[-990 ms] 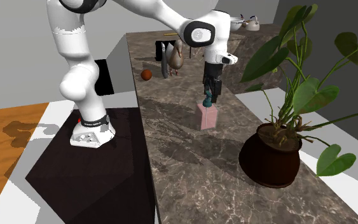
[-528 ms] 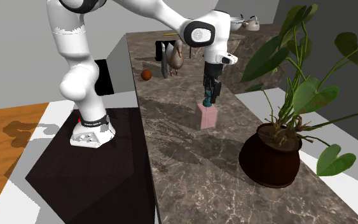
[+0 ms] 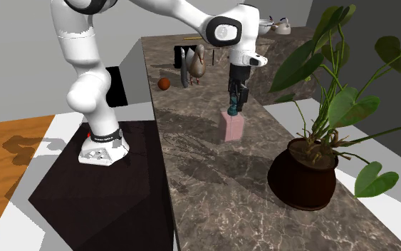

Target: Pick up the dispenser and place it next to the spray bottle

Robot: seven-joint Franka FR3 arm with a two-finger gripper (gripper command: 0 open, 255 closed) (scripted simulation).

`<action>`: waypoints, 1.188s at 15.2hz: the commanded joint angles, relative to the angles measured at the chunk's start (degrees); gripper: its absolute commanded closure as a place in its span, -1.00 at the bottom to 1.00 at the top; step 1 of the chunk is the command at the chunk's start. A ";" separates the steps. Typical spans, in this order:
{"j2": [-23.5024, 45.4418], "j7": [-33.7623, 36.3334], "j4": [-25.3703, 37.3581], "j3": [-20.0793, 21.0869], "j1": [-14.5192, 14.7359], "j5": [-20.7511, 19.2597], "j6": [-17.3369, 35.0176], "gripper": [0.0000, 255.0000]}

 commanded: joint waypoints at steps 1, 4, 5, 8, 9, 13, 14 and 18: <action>-0.68 -0.24 0.92 0.01 0.01 0.07 -1.59 1.00; -1.35 -0.54 2.45 0.04 0.05 0.17 -3.77 1.00; -1.55 -0.64 2.99 0.06 0.07 0.20 -4.50 1.00; -2.08 -0.94 4.67 0.09 0.10 0.30 -6.70 1.00; -2.24 -1.03 5.26 0.10 0.12 0.33 -7.43 1.00; -2.74 -1.43 7.74 0.15 0.16 0.44 -10.39 1.00; -2.83 -1.53 8.39 0.16 0.17 0.46 -11.13 1.00; -3.09 -1.93 11.15 0.20 0.22 0.56 -14.13 1.00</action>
